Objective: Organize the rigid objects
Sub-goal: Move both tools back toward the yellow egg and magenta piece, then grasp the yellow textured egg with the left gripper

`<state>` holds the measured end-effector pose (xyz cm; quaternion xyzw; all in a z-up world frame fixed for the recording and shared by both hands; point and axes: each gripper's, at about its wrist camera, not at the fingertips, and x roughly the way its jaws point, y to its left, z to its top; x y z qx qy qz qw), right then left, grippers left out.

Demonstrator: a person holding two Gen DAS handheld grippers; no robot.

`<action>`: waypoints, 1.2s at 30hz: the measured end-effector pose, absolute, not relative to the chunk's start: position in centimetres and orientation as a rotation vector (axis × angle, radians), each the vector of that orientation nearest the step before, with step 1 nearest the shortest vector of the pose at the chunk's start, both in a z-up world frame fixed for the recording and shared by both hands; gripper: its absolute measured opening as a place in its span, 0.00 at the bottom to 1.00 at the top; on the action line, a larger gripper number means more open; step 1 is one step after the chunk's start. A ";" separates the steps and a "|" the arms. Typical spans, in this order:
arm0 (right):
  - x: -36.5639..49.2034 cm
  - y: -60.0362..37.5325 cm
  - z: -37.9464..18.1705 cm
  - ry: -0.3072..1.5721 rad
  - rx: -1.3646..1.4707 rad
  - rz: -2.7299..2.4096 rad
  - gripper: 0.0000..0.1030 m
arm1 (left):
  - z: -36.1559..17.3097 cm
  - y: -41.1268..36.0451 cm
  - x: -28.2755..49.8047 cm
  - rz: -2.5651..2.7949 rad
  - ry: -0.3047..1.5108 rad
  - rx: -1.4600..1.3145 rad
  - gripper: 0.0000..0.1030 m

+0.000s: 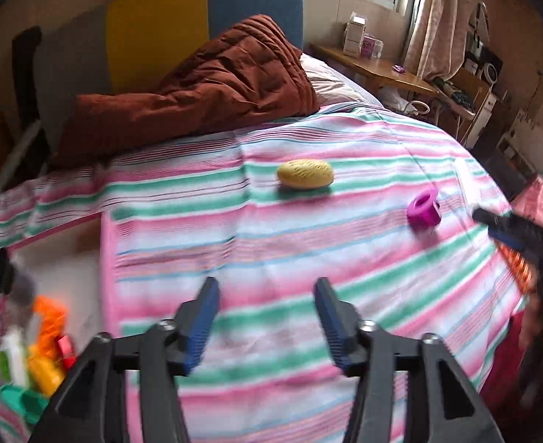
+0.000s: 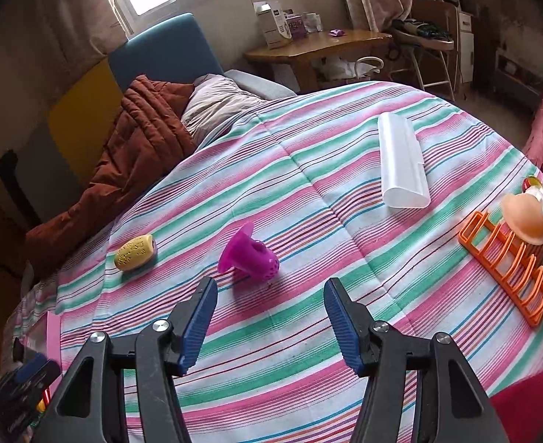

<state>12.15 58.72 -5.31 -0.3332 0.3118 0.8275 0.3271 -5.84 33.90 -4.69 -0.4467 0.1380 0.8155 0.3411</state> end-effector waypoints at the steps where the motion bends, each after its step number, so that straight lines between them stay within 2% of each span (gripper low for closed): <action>1: 12.1 58.8 -5.3 0.821 -0.874 2.166 0.59 | -4.9 34.9 -6.4 2.118 0.345 -1.175 0.60; 3: 12.1 58.9 -5.3 0.823 -0.876 2.165 0.60 | -5.3 36.6 -7.5 2.103 0.322 -1.198 0.64; 4: 12.1 59.0 -5.3 0.824 -0.877 2.163 0.60 | -5.5 37.9 -8.1 2.107 0.330 -1.202 0.70; 7: 12.2 59.3 -5.5 0.861 -0.879 2.160 0.61 | -6.0 41.0 -9.6 2.102 0.327 -1.191 0.80; 20: 11.8 59.8 -5.7 0.970 -0.899 2.181 0.63 | -10.0 49.2 -15.4 2.156 0.397 -1.280 0.87; 25: 11.5 59.7 -5.8 0.988 -0.910 2.195 0.65 | -11.8 51.4 -16.0 2.126 0.440 -1.306 0.86; 26: 11.5 59.7 -5.8 0.982 -0.911 2.197 0.65 | -12.2 51.6 -16.0 2.137 0.468 -1.317 0.78; 27: 11.5 59.6 -5.8 0.973 -0.910 2.197 0.65 | -12.4 51.5 -15.8 2.151 0.479 -1.313 0.75; 36: 11.3 59.6 -6.5 0.959 -0.957 2.186 0.65 | -11.6 45.3 -10.9 2.174 0.533 -1.184 0.75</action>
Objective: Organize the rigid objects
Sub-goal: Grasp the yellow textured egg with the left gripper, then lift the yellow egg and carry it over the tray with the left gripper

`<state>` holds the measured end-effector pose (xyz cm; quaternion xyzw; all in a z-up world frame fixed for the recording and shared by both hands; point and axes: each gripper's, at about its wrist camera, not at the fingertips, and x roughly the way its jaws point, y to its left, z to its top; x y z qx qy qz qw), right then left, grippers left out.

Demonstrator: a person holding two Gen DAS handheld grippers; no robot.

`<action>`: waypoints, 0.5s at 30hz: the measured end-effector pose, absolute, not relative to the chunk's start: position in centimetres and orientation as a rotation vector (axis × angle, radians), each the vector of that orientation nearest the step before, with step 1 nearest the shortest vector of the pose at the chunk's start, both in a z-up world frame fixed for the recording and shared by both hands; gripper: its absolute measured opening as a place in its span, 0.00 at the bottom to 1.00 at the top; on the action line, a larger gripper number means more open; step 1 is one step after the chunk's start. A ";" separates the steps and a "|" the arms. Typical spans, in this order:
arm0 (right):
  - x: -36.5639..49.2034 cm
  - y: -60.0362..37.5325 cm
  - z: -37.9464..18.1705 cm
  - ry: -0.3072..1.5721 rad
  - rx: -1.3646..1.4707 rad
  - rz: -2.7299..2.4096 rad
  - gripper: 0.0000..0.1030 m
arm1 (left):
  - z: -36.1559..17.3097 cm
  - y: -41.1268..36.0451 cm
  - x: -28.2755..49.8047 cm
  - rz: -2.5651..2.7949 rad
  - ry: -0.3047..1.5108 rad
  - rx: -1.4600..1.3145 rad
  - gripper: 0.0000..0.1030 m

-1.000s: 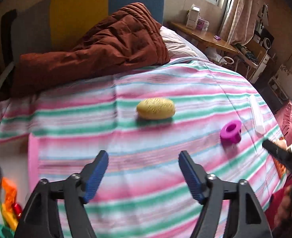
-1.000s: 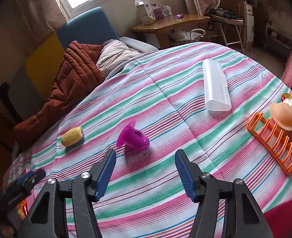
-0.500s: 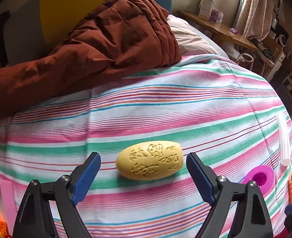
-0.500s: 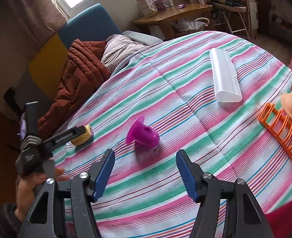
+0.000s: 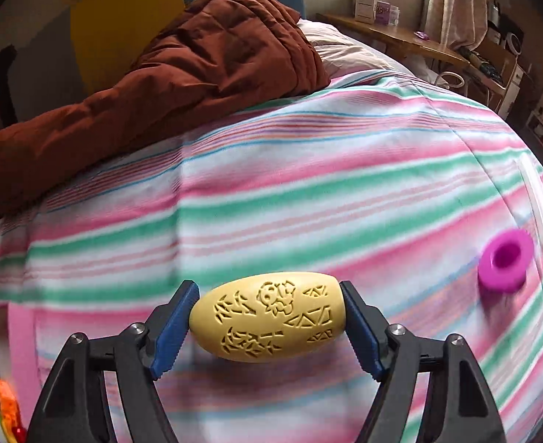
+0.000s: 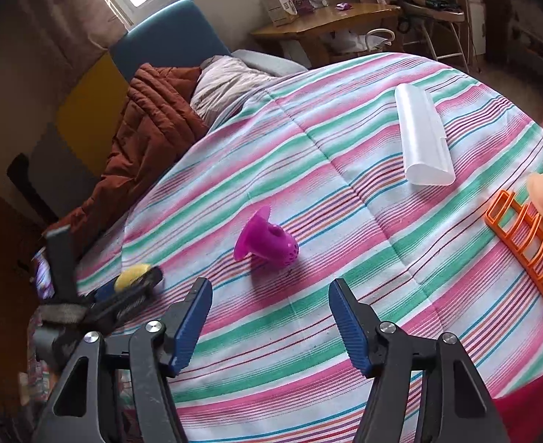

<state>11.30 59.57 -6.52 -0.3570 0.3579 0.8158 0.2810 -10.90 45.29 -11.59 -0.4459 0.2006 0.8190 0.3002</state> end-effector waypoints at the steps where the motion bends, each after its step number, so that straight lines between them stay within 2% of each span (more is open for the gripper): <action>1: 11.2 59.5 -6.7 0.956 -0.969 2.184 0.65 | -11.2 44.1 -10.2 2.178 0.527 -1.165 0.75; 15: 8.2 57.2 -10.1 0.772 -1.201 2.172 0.65 | -4.2 32.6 -4.2 2.272 0.416 -1.036 0.75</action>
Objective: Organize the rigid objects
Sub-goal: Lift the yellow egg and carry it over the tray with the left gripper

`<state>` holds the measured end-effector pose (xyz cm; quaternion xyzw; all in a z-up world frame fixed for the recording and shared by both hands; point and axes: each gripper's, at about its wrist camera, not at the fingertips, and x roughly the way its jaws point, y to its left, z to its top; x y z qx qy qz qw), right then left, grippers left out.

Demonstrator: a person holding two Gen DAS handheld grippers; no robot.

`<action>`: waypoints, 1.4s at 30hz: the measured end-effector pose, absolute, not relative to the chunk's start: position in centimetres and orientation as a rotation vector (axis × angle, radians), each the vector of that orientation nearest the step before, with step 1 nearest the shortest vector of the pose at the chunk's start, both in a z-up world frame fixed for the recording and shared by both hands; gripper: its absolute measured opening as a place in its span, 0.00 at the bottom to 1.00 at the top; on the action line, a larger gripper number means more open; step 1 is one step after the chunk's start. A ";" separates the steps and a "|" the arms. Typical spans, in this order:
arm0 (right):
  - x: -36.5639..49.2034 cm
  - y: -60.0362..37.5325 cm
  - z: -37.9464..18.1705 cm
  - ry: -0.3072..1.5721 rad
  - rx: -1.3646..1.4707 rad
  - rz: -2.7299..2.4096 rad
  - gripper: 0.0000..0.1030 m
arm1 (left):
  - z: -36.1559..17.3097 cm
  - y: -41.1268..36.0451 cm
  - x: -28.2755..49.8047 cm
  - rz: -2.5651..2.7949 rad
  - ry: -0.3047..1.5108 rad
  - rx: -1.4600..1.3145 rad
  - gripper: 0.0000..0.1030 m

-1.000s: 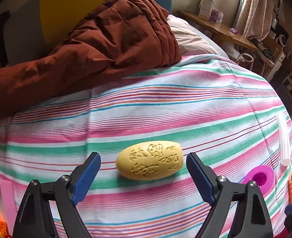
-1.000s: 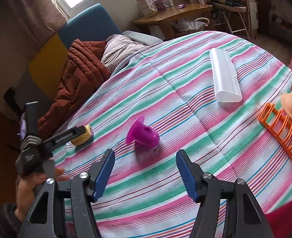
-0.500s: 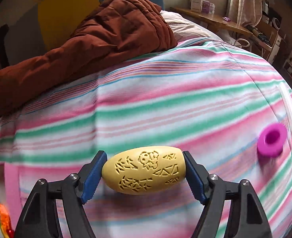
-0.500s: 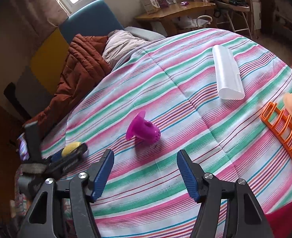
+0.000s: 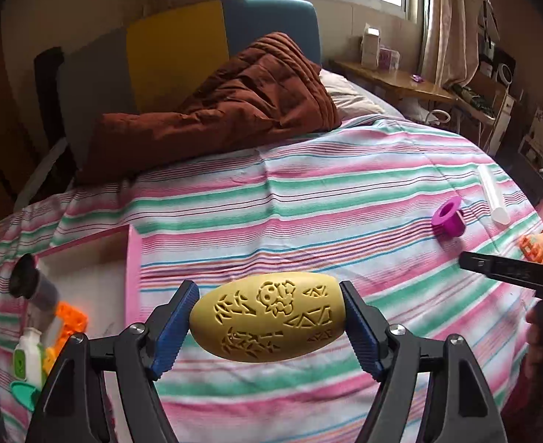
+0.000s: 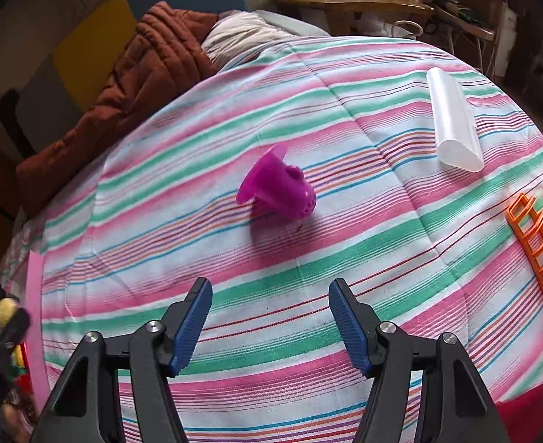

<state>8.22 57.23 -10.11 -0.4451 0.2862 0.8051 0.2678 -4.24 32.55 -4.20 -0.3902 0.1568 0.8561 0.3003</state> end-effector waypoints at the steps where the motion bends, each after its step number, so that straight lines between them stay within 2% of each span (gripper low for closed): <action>1: 8.0 57.1 -10.4 0.753 -1.218 2.169 0.65 | -3.8 32.0 -3.9 2.277 0.406 -1.029 0.75; 7: 7.3 56.1 -11.7 0.640 -1.277 2.163 0.65 | -1.8 29.0 -2.4 2.308 0.370 -1.004 0.75; 18: 6.3 54.7 -12.3 0.460 -1.315 2.193 0.73 | -0.3 24.0 -1.3 2.387 0.337 -0.991 0.75; 31: 6.6 54.0 -12.7 0.398 -1.280 2.222 0.81 | 1.2 16.5 -0.6 2.530 0.317 -0.965 0.75; 42: 6.8 53.4 -12.8 0.365 -1.243 2.242 0.82 | 0.7 11.4 -0.8 2.603 0.266 -1.017 0.75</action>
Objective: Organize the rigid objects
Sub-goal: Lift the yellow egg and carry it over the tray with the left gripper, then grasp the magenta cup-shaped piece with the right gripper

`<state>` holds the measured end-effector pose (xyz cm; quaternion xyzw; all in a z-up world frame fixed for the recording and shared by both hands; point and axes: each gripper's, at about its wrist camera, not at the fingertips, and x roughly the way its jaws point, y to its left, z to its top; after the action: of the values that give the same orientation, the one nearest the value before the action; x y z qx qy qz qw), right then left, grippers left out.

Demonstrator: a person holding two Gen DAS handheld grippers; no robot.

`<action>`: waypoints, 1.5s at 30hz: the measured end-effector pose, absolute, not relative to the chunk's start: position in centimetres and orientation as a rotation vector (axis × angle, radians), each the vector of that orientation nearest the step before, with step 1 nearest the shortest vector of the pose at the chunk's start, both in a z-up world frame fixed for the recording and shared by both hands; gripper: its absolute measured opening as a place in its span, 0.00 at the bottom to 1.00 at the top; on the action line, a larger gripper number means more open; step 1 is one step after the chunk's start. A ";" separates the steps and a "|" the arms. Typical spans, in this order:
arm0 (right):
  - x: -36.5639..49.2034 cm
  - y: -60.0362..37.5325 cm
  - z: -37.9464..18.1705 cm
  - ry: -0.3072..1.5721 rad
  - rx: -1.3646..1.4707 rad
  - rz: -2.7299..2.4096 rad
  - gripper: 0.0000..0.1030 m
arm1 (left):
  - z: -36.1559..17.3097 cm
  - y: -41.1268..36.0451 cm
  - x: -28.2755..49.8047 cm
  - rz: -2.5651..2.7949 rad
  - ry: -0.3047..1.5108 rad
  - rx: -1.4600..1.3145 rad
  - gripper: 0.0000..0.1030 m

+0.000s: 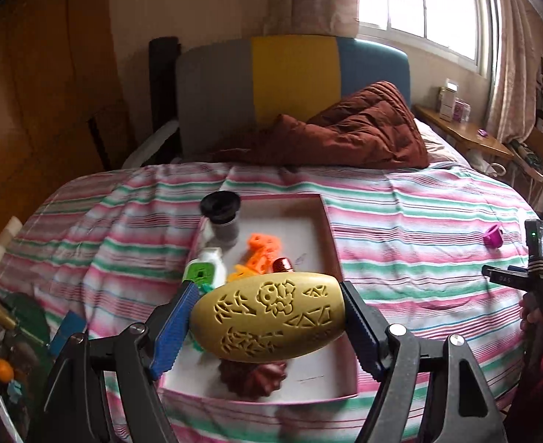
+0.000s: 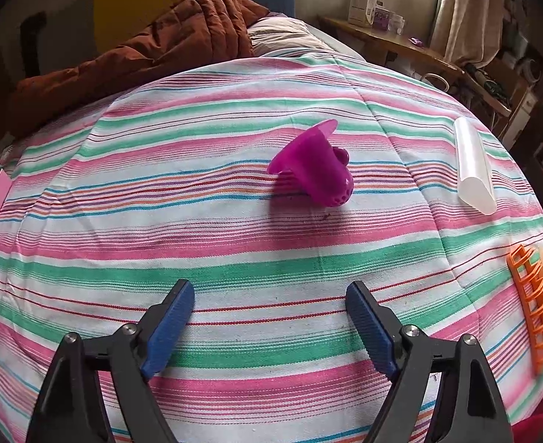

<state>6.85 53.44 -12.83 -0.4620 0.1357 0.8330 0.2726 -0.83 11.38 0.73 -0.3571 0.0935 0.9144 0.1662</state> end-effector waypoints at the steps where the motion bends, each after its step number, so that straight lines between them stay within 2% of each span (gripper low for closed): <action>1: 6.8 53.4 -12.8 0.364 -1.241 2.242 0.82 | 0.7 11.1 -0.9 2.607 0.263 -1.018 0.75; 24: 6.9 53.1 -12.6 0.377 -1.231 2.232 0.82 | -0.3 7.3 -0.8 2.656 0.238 -1.066 0.75; 28: 7.4 53.7 -11.6 0.479 -1.213 2.237 0.77 | -0.6 7.4 -0.9 2.643 0.232 -1.078 0.75; 34: 10.6 58.1 -8.2 0.721 -0.964 2.181 0.77 | -1.5 7.6 -1.1 2.617 0.230 -1.100 0.75; 37: 10.6 60.4 -7.9 0.804 -0.933 2.136 0.77 | -1.8 7.8 -1.1 2.600 0.230 -1.109 0.75; 40: 8.7 61.1 -7.9 0.807 -0.973 2.149 0.77 | -1.9 8.1 -1.1 2.597 0.236 -1.106 0.75; 45: 4.1 60.6 -10.1 0.705 -1.101 2.105 0.76 | -1.8 8.6 -1.3 2.590 0.248 -1.110 0.75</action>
<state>4.08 60.58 -10.10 -0.4203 0.2689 0.8031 0.3257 -1.31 8.62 -1.84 -0.3877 0.0865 0.9044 0.1558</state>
